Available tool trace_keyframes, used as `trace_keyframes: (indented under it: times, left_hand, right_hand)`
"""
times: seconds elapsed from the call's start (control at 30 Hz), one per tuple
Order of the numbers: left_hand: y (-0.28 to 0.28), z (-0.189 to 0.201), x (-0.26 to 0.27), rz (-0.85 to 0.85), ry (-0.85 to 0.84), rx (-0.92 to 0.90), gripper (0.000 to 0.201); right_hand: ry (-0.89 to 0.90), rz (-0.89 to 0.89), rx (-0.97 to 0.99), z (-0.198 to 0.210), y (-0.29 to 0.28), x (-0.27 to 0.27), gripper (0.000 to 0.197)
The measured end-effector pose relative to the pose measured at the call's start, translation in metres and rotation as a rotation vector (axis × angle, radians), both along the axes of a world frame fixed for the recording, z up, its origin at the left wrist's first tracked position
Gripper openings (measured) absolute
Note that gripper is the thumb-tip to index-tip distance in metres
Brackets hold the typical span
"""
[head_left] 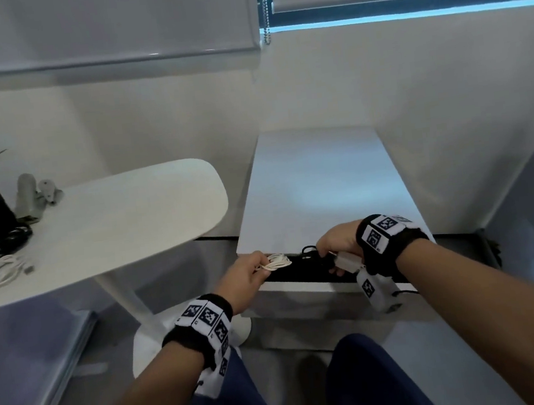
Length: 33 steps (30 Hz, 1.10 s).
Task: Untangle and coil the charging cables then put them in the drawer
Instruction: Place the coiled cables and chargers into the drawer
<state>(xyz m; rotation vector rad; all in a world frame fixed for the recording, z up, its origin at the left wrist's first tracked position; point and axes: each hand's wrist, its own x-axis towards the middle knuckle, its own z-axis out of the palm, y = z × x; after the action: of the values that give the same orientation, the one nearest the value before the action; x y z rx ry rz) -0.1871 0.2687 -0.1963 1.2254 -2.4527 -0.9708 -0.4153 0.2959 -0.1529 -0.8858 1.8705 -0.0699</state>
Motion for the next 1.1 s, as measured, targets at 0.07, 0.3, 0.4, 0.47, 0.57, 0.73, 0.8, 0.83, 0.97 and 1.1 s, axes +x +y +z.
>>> trace_keyframes:
  times: [0.07, 0.3, 0.4, 0.47, 0.57, 0.73, 0.8, 0.83, 0.97, 1.1]
  left_hand:
    - [0.000, 0.005, -0.002, -0.032, -0.047, 0.030, 0.004]
    - [-0.003, 0.020, 0.000, -0.095, -0.159, 0.278, 0.006]
    - [-0.003, 0.021, 0.001, -0.106, -0.203, 0.403, 0.010]
    - [0.000, 0.023, 0.000, -0.110, -0.234, 0.479, 0.010]
    - [0.004, 0.024, -0.001, -0.110, -0.288, 0.553, 0.010]
    - [0.007, 0.022, -0.001, -0.127, -0.362, 0.635, 0.007]
    - [0.008, 0.021, -0.001, -0.129, -0.379, 0.638, 0.006]
    - [0.008, 0.021, -0.002, -0.128, -0.384, 0.632, 0.007]
    - [0.007, 0.021, -0.005, -0.127, -0.391, 0.621, 0.008]
    - [0.005, 0.021, -0.006, -0.145, -0.386, 0.636, 0.010]
  right_hand:
    - [0.025, 0.047, 0.014, -0.001, 0.004, -0.003, 0.020]
    - [0.383, 0.518, 0.023, 0.004, 0.011, -0.011, 0.036]
    - [0.520, 0.684, 0.093, -0.007, 0.014, -0.012, 0.031]
    - [0.599, 0.751, 0.126, -0.022, 0.013, -0.016, 0.017]
    - [0.642, 0.806, 0.128, -0.087, -0.016, -0.058, 0.012]
    - [0.702, 0.987, 0.167, -0.066, 0.007, -0.044, 0.011]
    - [0.671, 1.029, 0.141, -0.028, 0.031, -0.020, 0.031]
    - [0.650, 1.034, 0.147, -0.018, 0.037, -0.011, 0.034]
    - [0.638, 1.074, 0.252, -0.002, 0.048, 0.000, 0.035]
    - [0.673, 1.008, 0.206, -0.014, 0.042, -0.003, 0.031]
